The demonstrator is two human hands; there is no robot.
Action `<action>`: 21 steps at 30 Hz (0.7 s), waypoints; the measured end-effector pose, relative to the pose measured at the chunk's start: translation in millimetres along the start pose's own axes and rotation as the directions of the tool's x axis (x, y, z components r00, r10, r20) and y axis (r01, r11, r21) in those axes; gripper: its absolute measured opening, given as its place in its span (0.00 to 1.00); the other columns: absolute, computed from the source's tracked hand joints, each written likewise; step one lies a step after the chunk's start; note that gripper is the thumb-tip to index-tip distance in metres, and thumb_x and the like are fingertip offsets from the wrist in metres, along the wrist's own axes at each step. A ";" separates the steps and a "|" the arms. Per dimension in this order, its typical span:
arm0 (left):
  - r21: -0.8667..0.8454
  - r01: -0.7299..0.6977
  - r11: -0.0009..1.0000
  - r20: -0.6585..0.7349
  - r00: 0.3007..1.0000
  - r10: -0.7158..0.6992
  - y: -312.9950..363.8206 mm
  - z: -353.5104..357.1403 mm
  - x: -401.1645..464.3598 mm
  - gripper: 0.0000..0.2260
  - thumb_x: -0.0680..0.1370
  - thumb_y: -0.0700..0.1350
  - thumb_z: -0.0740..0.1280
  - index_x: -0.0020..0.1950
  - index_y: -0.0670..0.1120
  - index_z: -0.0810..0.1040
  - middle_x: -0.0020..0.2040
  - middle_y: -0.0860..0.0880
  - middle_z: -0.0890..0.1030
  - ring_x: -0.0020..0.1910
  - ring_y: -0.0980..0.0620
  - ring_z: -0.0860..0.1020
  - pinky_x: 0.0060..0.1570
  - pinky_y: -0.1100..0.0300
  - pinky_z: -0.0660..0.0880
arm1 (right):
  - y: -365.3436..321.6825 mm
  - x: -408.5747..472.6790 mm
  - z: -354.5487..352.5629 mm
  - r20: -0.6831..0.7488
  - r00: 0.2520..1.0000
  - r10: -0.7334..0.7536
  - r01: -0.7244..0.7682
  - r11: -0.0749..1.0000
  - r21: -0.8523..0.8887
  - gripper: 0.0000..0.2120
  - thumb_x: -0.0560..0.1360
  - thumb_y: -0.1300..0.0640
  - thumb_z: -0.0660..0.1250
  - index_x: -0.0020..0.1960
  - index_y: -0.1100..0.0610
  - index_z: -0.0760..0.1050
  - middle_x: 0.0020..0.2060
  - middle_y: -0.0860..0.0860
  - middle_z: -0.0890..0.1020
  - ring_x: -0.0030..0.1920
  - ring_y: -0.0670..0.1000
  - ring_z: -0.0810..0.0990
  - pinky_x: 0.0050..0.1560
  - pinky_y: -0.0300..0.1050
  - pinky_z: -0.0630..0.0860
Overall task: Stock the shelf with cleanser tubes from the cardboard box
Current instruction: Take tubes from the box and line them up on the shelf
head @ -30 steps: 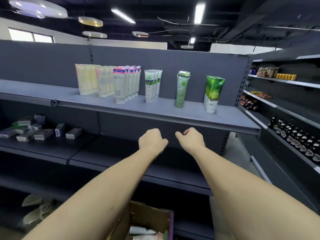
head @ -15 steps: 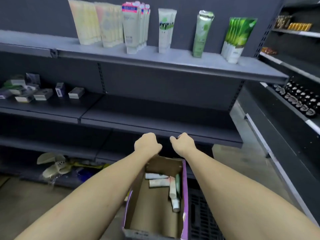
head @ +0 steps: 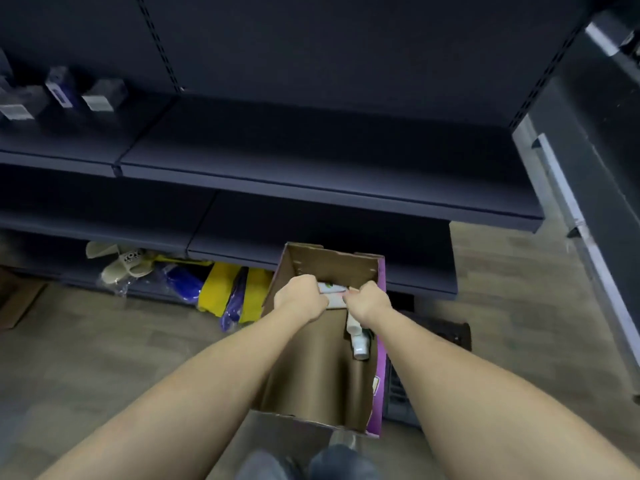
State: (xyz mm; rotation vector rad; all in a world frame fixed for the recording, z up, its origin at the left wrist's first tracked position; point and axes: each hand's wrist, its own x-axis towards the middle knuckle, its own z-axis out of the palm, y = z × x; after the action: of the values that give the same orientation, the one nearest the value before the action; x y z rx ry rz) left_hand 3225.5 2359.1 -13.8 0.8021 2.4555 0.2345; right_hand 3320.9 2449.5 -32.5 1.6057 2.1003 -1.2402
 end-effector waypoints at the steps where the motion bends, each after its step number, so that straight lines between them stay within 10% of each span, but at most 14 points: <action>1: 0.006 0.002 1.000 0.022 1.000 -0.002 -2.9 11.5 5.6 0.10 0.75 0.48 0.64 0.55 0.48 0.79 0.54 0.51 0.80 0.56 0.46 0.78 0.51 0.58 0.75 | 7.8 6.2 7.8 0.028 1.000 0.001 0.000 1.000 -0.022 0.22 0.80 0.51 0.60 0.70 0.62 0.67 0.64 0.58 0.77 0.58 0.59 0.79 0.52 0.44 0.75; 21: 0.157 0.018 0.987 0.293 0.954 -0.064 -57.2 179.3 168.3 0.22 0.80 0.44 0.61 0.73 0.41 0.65 0.72 0.41 0.67 0.71 0.42 0.68 0.67 0.52 0.66 | 80.6 157.8 132.1 -0.049 0.957 0.284 -0.287 0.957 -0.051 0.17 0.76 0.56 0.64 0.63 0.61 0.74 0.63 0.60 0.77 0.62 0.61 0.77 0.59 0.46 0.74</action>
State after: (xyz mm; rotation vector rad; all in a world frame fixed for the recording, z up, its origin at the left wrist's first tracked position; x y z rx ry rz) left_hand 3181.1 2411.7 -256.7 0.7853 2.2194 -0.0873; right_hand 3291.7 2466.2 -250.9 1.8434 1.8241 -1.0493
